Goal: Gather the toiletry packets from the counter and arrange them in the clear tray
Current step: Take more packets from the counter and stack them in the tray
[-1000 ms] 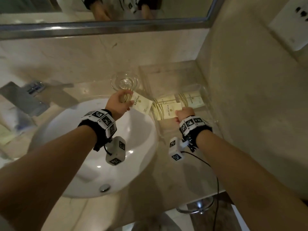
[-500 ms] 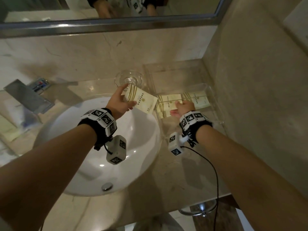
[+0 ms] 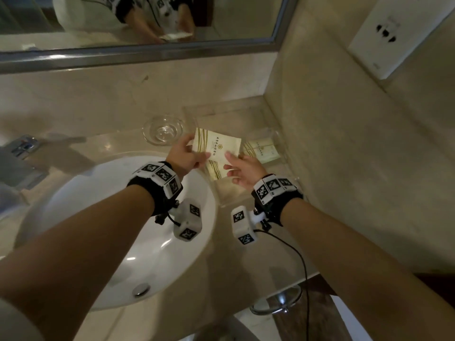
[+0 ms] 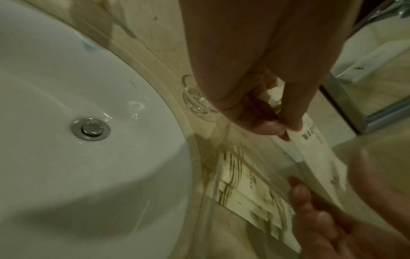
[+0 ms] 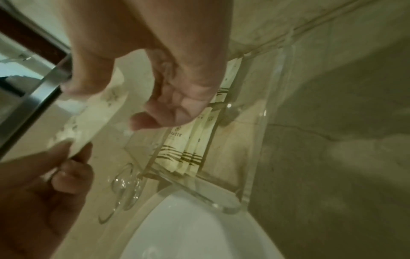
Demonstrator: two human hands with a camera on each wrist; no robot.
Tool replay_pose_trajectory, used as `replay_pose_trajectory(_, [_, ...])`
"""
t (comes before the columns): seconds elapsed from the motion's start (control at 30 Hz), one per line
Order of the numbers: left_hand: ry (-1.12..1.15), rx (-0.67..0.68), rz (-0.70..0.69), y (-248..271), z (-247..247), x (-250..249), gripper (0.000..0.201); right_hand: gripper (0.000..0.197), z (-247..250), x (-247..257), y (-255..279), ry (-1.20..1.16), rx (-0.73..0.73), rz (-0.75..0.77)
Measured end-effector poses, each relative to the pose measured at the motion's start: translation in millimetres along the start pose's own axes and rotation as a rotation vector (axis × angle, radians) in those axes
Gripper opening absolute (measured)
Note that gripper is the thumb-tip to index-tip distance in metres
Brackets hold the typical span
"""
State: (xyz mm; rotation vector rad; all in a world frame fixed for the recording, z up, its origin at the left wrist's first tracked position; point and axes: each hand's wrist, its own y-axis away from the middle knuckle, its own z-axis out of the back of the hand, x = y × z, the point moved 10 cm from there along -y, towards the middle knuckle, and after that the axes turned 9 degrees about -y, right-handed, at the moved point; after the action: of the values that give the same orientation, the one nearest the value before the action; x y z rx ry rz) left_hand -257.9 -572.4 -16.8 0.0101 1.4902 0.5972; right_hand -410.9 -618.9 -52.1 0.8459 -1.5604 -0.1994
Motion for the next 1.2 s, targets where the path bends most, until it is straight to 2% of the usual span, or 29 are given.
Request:
replay_pose_trajectory(0.07, [-0.013, 0.040, -0.009, -0.1, -13.9, -1.0, 0.056, 0.008, -0.8, -1.5, 1.9, -0.123, 0.058, -0.006])
replay_pose_trajectory(0.13, [-0.025, 0.096, -0.021, 0.0, -31.1, -2.7, 0.054, 0.012, 7.3, -2.7, 1.5, -0.217, 0.048, -0.005])
replay_pose_trajectory(0.2, [-0.066, 0.132, -0.034, 1.4, -44.2, -4.8, 0.048, 0.017, 16.8, -4.9, 1.0, -0.285, 0.012, -0.013])
replay_pose_trajectory(0.3, [-0.128, 0.171, -0.013, -1.1, -57.5, 0.0, 0.054, 0.020, 37.4, -9.0, -1.2, -0.328, -0.045, -0.015])
replay_pose_trajectory(0.43, [-0.218, 0.125, 0.041, -7.9, -50.8, 12.3, 0.058, 0.026, 81.1, -12.0, -4.9, -0.327, -0.195, -0.022])
replay_pose_trajectory(0.53, [-0.236, 0.055, 0.054, -15.3, -34.3, 20.2, 0.049, 0.031, 118.2, -18.3, -10.7, -0.230, -0.305, -0.084])
replay_pose_trajectory(0.63, [-0.280, -0.048, 0.027, -22.5, -12.4, 23.8, 0.032, 0.026, 142.4, -22.7, -13.1, -0.103, -0.383, -0.156])
replay_pose_trajectory(0.73, [-0.322, -0.131, 0.020, -26.5, 2.9, 26.9, 0.030, 0.028, 145.2, -13.5, -16.5, 0.150, -0.414, -0.204])
replay_pose_trajectory(0.83, [-0.355, -0.175, 0.018, -30.5, 11.5, 28.9, 0.032, 0.022, 138.6, -4.0, -28.1, 0.352, -0.416, -0.233])
replay_pose_trajectory(0.97, [-0.350, -0.186, 0.016, -35.5, 16.1, 31.6, 0.032, 0.037, 129.9, -1.2, -46.8, 0.302, -0.394, -0.247])
replay_pose_trajectory(1.1, [-0.361, -0.187, 0.028, -37.9, 21.3, 35.6, 0.031, 0.030, 130.3, 5.4, -57.5, 0.308, -0.450, -0.207])
replay_pose_trajectory(1.2, [-0.375, -0.199, 0.041, -36.8, 30.4, 38.2, 0.032, 0.036, 138.6, 0.2, -67.2, 0.351, -0.470, -0.193])
